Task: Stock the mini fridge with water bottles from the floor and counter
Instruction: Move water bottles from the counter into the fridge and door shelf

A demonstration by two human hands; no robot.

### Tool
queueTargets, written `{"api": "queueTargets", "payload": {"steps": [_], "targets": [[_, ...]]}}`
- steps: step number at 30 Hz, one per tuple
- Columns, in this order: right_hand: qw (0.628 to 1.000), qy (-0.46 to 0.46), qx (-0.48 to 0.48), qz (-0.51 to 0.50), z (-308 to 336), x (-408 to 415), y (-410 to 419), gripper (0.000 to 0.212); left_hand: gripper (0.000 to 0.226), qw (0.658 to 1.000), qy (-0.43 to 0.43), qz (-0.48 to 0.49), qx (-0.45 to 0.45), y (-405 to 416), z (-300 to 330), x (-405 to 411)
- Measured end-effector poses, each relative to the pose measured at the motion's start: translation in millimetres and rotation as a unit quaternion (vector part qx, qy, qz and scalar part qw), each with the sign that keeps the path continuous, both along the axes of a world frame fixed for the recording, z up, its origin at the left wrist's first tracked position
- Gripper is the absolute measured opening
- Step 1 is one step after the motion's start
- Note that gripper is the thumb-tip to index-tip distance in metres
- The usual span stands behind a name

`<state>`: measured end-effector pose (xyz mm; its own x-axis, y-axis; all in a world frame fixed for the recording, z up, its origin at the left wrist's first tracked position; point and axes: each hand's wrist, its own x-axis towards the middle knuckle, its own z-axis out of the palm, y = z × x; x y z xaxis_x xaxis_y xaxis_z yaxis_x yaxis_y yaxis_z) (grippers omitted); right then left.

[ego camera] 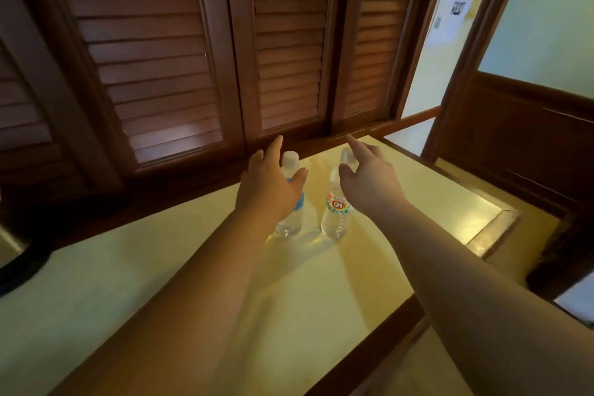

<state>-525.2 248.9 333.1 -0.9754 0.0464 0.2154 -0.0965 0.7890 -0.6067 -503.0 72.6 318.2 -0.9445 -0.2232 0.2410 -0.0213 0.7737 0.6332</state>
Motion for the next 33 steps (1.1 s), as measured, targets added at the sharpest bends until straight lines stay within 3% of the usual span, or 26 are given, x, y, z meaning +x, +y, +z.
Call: {"api": "queueTargets", "payload": {"steps": [3, 7, 13, 17, 23, 27, 33], "targets": [[0.999, -0.012, 0.047, 0.008, -1, -4, 2, 0.054, 0.056, 1.0, 0.014, -0.026, 0.0, 0, -4, -8], [0.998, 0.054, 0.036, 0.001, -5, 27, 11, 0.037, 0.023, 0.998, 0.064, -0.013, -0.012, 4, -4, 15], [0.992, 0.126, 0.006, -0.005, -44, 136, 51, 0.026, 0.028, 0.991, 0.129, -0.008, -0.041, 22, -30, 114], [0.985, 0.16, -0.033, -0.048, -60, 213, 94, 0.028, 0.031, 0.987, 0.162, -0.001, 0.016, 42, -42, 203], [0.98, 0.179, -0.078, -0.046, -63, 330, 149, 0.025, 0.034, 0.98, 0.197, 0.01, 0.031, 94, -36, 332], [0.983, 0.155, -0.096, -0.036, -97, 392, 168, 0.024, 0.037, 0.986, 0.166, -0.024, 0.027, 120, -65, 399], [0.989, 0.025, -0.138, -0.047, -221, 447, 174, 0.022, 0.032, 0.998, -0.022, -0.009, 0.059, 134, -172, 448]]}}
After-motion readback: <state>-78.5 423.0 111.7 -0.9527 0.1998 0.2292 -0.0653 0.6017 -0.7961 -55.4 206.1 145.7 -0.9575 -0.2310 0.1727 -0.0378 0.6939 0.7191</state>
